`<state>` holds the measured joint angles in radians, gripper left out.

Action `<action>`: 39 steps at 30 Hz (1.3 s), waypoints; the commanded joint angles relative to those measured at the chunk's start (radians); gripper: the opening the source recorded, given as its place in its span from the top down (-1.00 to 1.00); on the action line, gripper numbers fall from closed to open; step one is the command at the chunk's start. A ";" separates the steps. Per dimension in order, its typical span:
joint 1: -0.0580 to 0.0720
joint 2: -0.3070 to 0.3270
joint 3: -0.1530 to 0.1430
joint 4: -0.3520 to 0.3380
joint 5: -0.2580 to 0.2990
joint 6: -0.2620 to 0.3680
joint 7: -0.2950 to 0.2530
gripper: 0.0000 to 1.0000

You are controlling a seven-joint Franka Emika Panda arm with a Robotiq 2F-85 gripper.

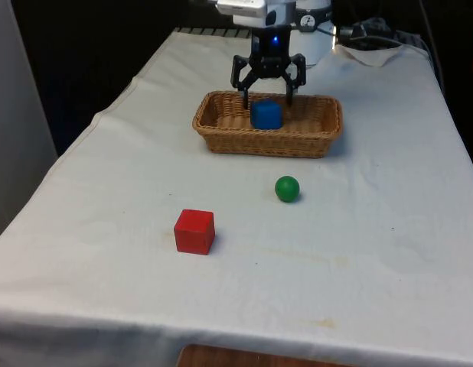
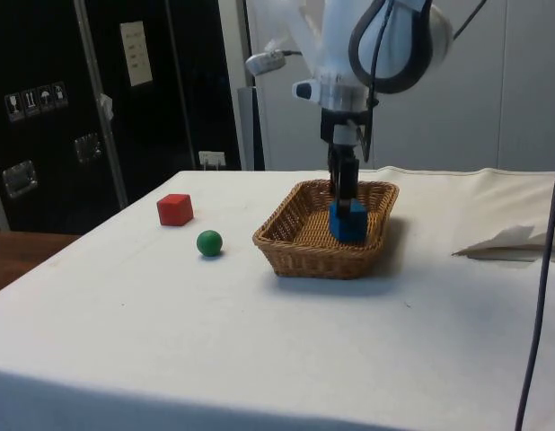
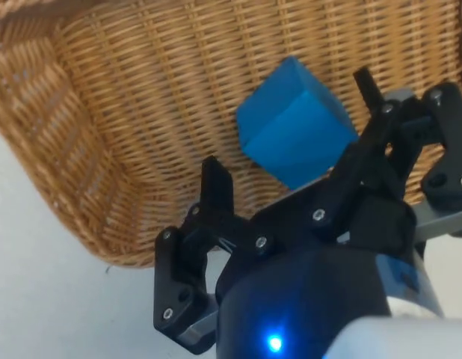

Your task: Place all non-red objects into the basket.

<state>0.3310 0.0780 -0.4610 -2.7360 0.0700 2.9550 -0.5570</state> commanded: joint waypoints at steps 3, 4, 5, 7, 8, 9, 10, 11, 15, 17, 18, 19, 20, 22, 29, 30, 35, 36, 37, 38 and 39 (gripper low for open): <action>-0.004 -0.056 -0.012 -0.006 -0.016 -0.039 -0.003 -1.00; -0.005 -0.067 -0.013 -0.007 -0.016 -0.046 -0.004 -1.00; -0.006 -0.077 -0.013 -0.008 -0.016 -0.053 -0.005 -1.00; -0.006 -0.088 -0.013 -0.008 -0.016 -0.060 -0.005 -1.00; -0.006 -0.099 -0.012 -0.008 -0.015 -0.069 -0.005 -1.00; -0.006 -0.108 -0.011 -0.009 -0.014 -0.075 -0.005 -1.00; -0.006 -0.117 -0.010 -0.009 -0.013 -0.079 -0.005 -1.00; -0.004 -0.133 -0.006 -0.005 -0.011 -0.092 -0.001 -1.00; -0.001 -0.159 0.000 -0.006 0.000 -0.103 -0.008 -1.00; -0.001 -0.165 0.018 0.015 -0.010 -0.126 0.019 -1.00; -0.001 -0.169 0.023 0.023 -0.010 -0.135 0.023 -1.00; -0.001 -0.172 0.028 0.031 -0.010 -0.144 0.026 -1.00; -0.001 -0.174 0.032 0.039 -0.010 -0.151 0.029 -1.00; -0.001 -0.177 0.041 0.058 -0.010 -0.171 0.037 -1.00; 0.000 -0.176 0.062 0.130 -0.006 -0.242 0.050 -1.00; 0.001 -0.173 0.063 0.140 -0.004 -0.252 0.049 -1.00; 0.006 -0.148 0.070 0.190 0.008 -0.292 0.045 -1.00; 0.006 -0.141 0.072 0.199 0.011 -0.296 0.045 -1.00; 0.005 -0.133 0.075 0.209 0.011 -0.301 0.046 -1.00; 0.005 -0.124 0.077 0.220 0.011 -0.307 0.047 -1.00; 0.005 -0.116 0.079 0.229 0.011 -0.310 0.048 -1.00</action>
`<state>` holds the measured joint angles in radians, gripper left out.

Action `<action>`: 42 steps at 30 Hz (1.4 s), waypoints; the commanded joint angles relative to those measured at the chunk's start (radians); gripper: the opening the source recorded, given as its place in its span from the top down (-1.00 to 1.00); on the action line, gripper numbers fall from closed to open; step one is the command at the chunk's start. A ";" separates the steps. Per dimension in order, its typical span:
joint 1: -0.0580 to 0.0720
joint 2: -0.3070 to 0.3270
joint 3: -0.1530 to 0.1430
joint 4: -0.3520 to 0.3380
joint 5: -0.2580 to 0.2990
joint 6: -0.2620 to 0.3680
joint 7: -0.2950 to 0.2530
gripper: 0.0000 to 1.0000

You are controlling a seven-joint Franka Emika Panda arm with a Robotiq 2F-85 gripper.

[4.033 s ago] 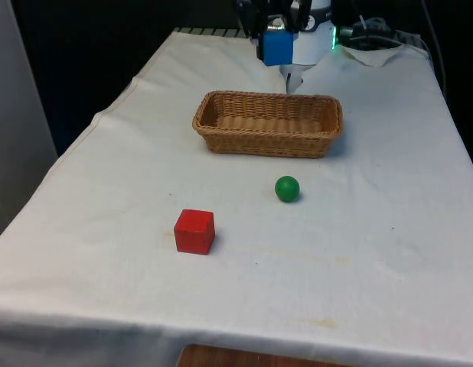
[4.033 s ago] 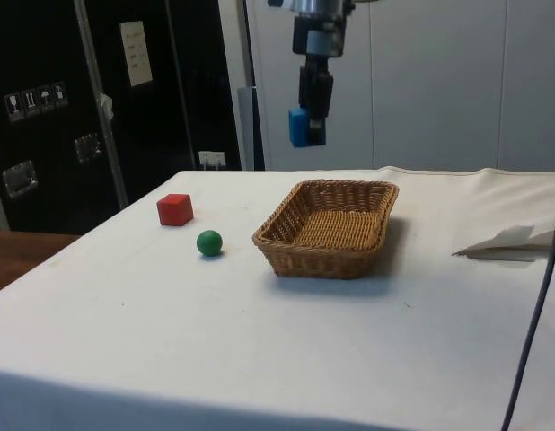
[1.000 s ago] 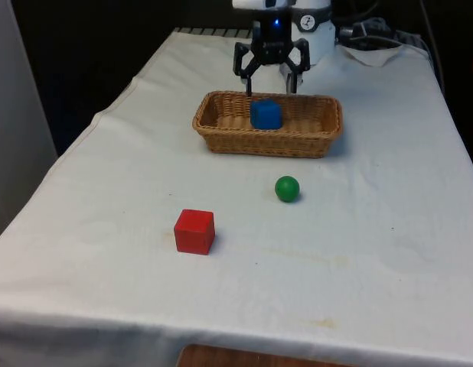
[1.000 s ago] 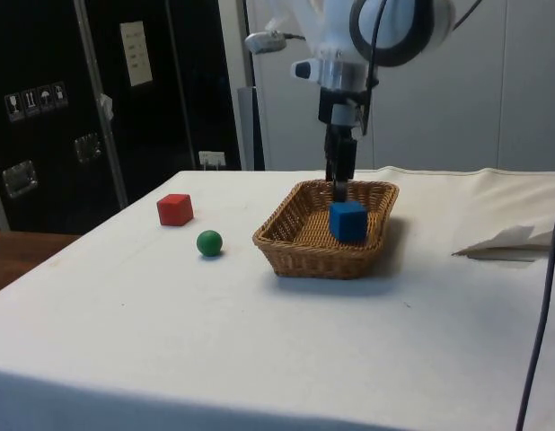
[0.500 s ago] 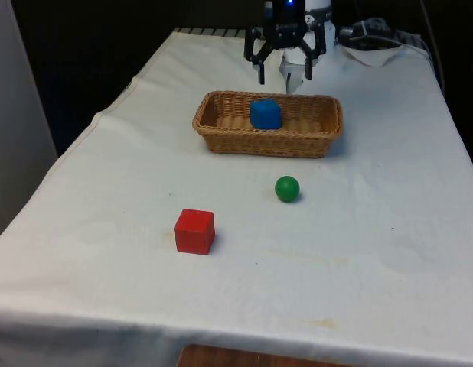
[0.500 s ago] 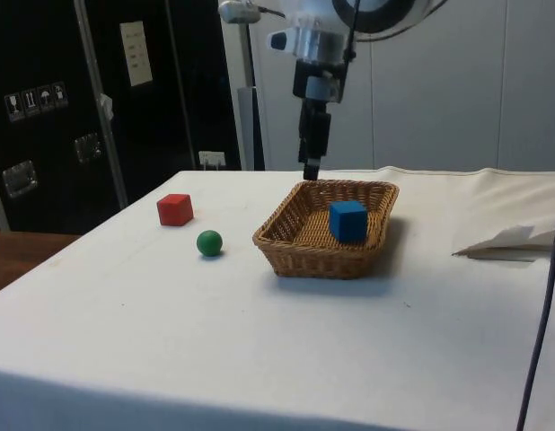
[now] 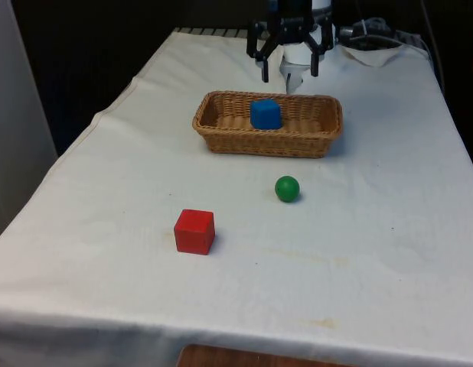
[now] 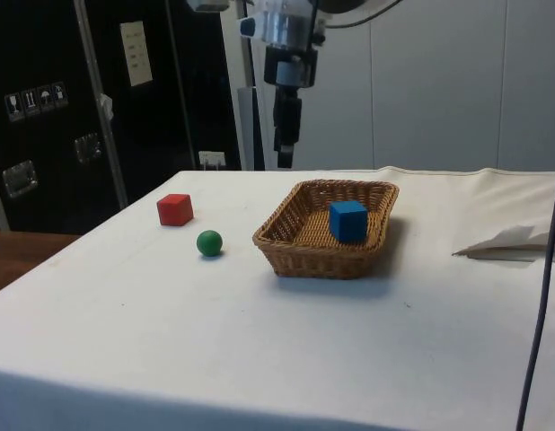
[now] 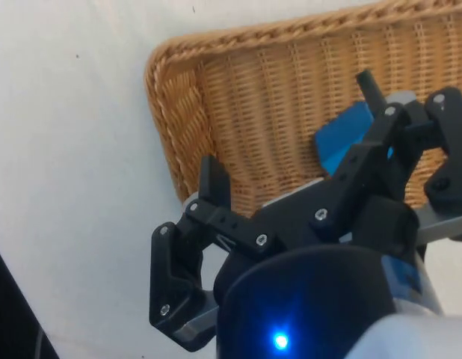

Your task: Place all non-red objects into the basket.

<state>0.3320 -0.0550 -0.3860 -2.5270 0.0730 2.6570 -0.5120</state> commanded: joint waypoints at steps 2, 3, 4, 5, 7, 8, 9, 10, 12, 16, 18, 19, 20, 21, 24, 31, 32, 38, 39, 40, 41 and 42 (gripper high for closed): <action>0.003 0.026 0.006 0.032 0.009 -0.018 0.004 -1.00; 0.003 0.042 0.010 0.055 0.012 -0.028 0.005 -1.00; 0.003 0.048 0.012 0.064 0.014 -0.032 0.006 -1.00; 0.003 0.056 0.014 0.075 0.015 -0.038 0.007 -1.00; 0.003 0.071 0.018 0.096 0.019 -0.048 0.008 -1.00; 0.004 0.086 0.022 0.116 0.023 -0.059 0.009 -1.00; 0.000 0.079 0.020 0.109 0.013 -0.051 0.008 -1.00; 0.004 0.095 0.026 0.127 0.027 -0.062 0.010 -1.00; 0.003 0.111 0.031 0.146 0.034 -0.069 0.010 -1.00; 0.003 0.151 0.047 0.188 0.051 -0.078 0.011 -1.00; 0.001 0.185 0.056 0.221 0.068 -0.081 0.009 -1.00; 0.001 0.185 0.053 0.217 0.056 -0.071 0.014 -1.00; 0.000 0.197 0.059 0.232 0.073 -0.082 0.008 -1.00; 0.000 0.208 0.062 0.243 0.078 -0.083 0.007 -1.00; -0.004 0.252 0.068 0.283 0.098 -0.088 0.001 -1.00; -0.007 0.315 0.072 0.338 0.136 -0.087 -0.014 -1.00; -0.009 0.338 0.073 0.358 0.149 -0.087 -0.022 -1.00; -0.013 0.396 0.074 0.409 0.185 -0.088 -0.042 -1.00; -0.015 0.420 0.074 0.430 0.201 -0.088 -0.051 -1.00; -0.015 0.430 0.074 0.440 0.207 -0.089 -0.055 -1.00; -0.016 0.440 0.073 0.449 0.214 -0.090 -0.058 -1.00; -0.017 0.451 0.074 0.459 0.221 -0.090 -0.062 -1.00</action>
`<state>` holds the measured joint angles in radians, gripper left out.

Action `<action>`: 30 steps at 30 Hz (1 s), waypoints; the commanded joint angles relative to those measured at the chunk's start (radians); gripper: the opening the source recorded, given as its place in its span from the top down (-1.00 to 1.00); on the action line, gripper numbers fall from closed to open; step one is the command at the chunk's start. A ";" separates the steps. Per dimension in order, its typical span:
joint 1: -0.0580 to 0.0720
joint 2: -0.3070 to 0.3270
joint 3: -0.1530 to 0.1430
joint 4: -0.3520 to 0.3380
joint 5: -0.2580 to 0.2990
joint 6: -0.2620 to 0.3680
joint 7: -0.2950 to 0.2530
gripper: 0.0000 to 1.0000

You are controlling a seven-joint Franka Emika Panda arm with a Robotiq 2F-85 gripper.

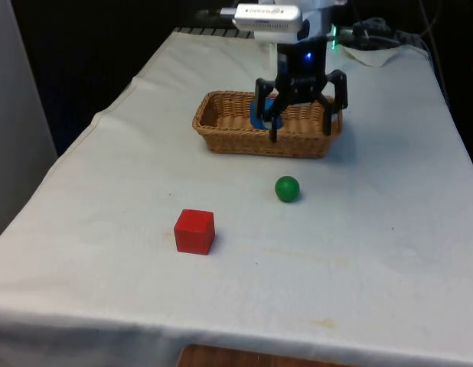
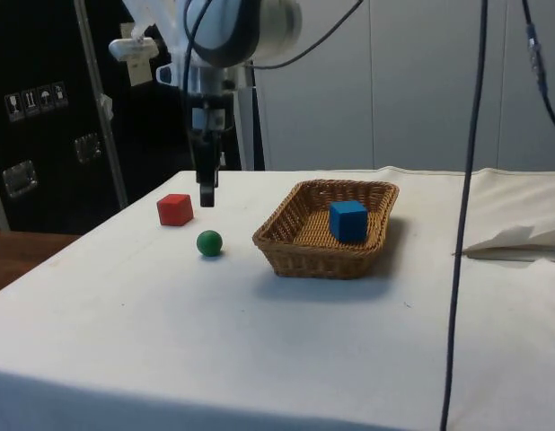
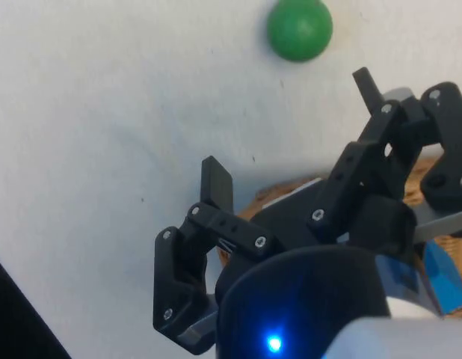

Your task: Place all non-red objects into the basket.

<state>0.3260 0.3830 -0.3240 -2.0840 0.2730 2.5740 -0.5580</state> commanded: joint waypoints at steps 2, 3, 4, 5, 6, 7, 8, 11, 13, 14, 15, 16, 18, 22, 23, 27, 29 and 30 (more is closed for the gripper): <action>-0.012 0.024 0.013 0.026 0.029 -0.007 -0.021 -1.00; -0.013 0.034 0.013 0.035 0.037 -0.008 -0.025 -1.00; -0.014 0.044 0.013 0.043 0.044 -0.008 -0.029 -1.00; -0.016 0.054 0.014 0.052 0.053 -0.008 -0.033 -1.00; -0.020 0.073 0.015 0.067 0.073 -0.009 -0.044 -1.00; -0.021 0.083 0.015 0.075 0.083 -0.009 -0.050 -1.00; -0.022 0.094 0.016 0.083 0.094 -0.009 -0.056 -1.00; -0.025 0.123 0.014 0.105 0.126 -0.011 -0.075 -1.00; -0.028 0.140 0.013 0.118 0.146 -0.012 -0.088 -1.00; -0.029 0.148 0.012 0.124 0.156 -0.012 -0.094 -1.00; -0.032 0.157 0.012 0.131 0.164 -0.013 -0.100 -1.00; -0.034 0.165 0.011 0.137 0.174 -0.014 -0.107 -1.00; -0.038 0.179 0.010 0.148 0.192 -0.017 -0.121 -1.00; -0.044 0.200 0.004 0.160 0.226 -0.023 -0.147 -1.00; -0.045 0.205 0.002 0.162 0.231 -0.025 -0.150 -1.00; -0.049 0.222 -0.005 0.166 0.245 -0.029 -0.159 -1.00; -0.050 0.224 -0.005 0.167 0.245 -0.029 -0.159 -1.00; -0.051 0.227 -0.005 0.169 0.246 -0.030 -0.158 -1.00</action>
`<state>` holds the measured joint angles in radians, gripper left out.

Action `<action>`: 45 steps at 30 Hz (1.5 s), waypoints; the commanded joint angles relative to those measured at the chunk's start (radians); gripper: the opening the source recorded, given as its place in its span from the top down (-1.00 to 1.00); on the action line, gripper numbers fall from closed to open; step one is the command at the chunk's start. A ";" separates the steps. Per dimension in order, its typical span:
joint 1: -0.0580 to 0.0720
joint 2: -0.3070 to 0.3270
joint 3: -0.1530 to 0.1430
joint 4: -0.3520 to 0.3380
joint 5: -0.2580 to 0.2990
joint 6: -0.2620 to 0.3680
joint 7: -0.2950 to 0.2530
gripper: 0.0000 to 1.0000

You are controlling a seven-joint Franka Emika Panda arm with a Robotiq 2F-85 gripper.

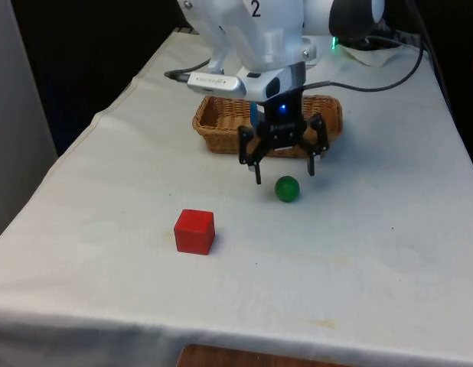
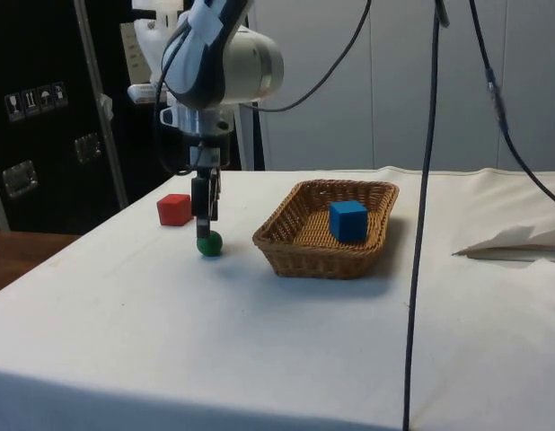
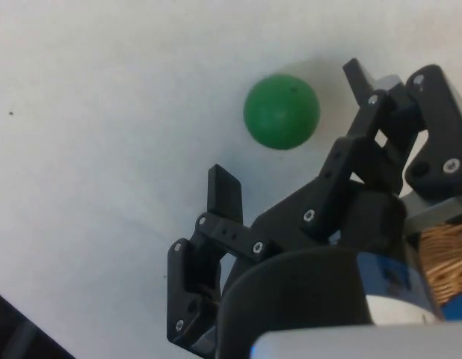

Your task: Place all non-red objects into the basket.

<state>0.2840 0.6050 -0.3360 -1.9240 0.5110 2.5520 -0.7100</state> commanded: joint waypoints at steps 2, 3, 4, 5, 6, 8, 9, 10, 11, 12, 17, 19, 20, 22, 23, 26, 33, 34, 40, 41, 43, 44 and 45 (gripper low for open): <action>-0.010 0.011 0.008 0.014 0.011 -0.010 -0.006 -1.00; -0.011 0.018 0.009 0.021 0.015 -0.010 -0.006 -1.00; -0.011 0.018 0.009 0.021 0.015 -0.010 -0.006 -1.00; -0.011 0.023 0.009 0.025 0.017 -0.010 -0.006 -1.00; -0.002 0.022 0.000 0.020 0.012 -0.004 0.000 -1.00; -0.012 0.043 0.010 0.042 0.025 -0.010 -0.005 -1.00; -0.012 0.051 0.010 0.049 0.027 -0.009 -0.004 -1.00; -0.012 0.059 0.010 0.056 0.029 -0.009 -0.003 -1.00; -0.011 0.065 0.009 0.061 0.031 -0.009 -0.003 -1.00; -0.010 0.071 0.008 0.065 0.033 -0.008 -0.003 -1.00; -0.007 0.089 0.003 0.075 0.036 -0.008 -0.002 -1.00; -0.006 0.090 0.001 0.075 0.034 -0.010 -0.001 -1.00; -0.006 0.090 0.001 0.075 0.034 -0.010 -0.001 -1.00; -0.004 0.084 -0.003 0.068 0.032 -0.015 0.000 -1.00; -0.003 0.091 -0.003 0.074 0.033 -0.009 0.001 -1.00; -0.001 0.074 -0.008 0.060 0.030 -0.023 0.000 -1.00; 0.002 0.055 -0.008 0.030 0.030 -0.022 -0.002 -1.00; 0.003 0.053 -0.008 0.024 0.031 -0.021 -0.002 -1.00; 0.006 0.052 -0.008 0.017 0.032 -0.021 -0.001 -0.47; 0.007 0.052 -0.008 0.017 0.032 -0.021 -0.001 -0.24; 0.007 0.051 -0.008 0.016 0.032 -0.021 -0.001 0.22; 0.007 0.051 -0.008 0.015 0.032 -0.021 -0.001 0.43; 0.007 0.051 -0.008 0.015 0.032 -0.021 -0.001 0.63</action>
<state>0.2890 0.6610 -0.3420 -1.9030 0.5440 2.5280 -0.7130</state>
